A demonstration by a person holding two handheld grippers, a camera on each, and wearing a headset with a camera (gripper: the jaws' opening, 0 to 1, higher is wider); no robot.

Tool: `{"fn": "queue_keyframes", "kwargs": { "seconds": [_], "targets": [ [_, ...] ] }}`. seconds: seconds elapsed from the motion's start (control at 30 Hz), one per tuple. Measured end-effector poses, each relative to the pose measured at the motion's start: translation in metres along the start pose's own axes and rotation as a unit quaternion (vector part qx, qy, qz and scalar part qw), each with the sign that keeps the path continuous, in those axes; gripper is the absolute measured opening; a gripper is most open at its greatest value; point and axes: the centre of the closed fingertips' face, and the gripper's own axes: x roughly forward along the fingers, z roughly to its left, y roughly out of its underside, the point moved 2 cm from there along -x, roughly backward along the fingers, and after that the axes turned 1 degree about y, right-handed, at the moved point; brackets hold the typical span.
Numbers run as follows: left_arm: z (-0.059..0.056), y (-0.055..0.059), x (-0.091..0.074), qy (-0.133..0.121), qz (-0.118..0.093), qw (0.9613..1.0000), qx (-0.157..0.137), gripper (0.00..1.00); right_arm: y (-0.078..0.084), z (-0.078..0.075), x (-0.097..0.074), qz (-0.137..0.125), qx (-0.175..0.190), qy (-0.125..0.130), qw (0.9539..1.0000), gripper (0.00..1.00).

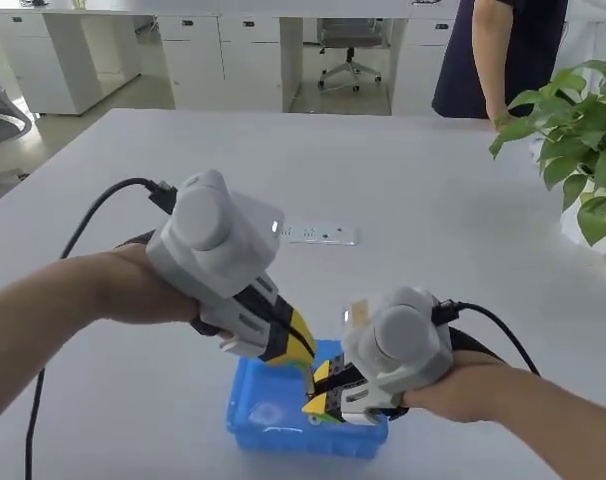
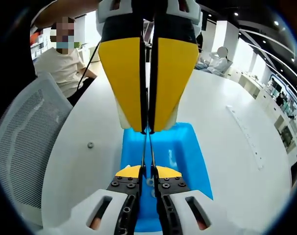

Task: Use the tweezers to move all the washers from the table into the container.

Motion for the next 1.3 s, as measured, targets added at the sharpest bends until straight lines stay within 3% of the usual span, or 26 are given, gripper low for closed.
{"fn": "queue_keyframes", "kwargs": {
  "seconds": [0.7, 1.3],
  "targets": [
    [-0.030, -0.010, -0.019, 0.003, 0.002, 1.0000, 0.002, 0.04, -0.020, 0.025, -0.010, -0.008, -0.009, -0.003, 0.9999, 0.11],
    [-0.058, 0.003, -0.021, 0.013, 0.016, 0.9997, -0.011, 0.04, -0.026, 0.058, 0.001, -0.004, -0.020, -0.026, 0.9995, 0.11]
  ]
}}
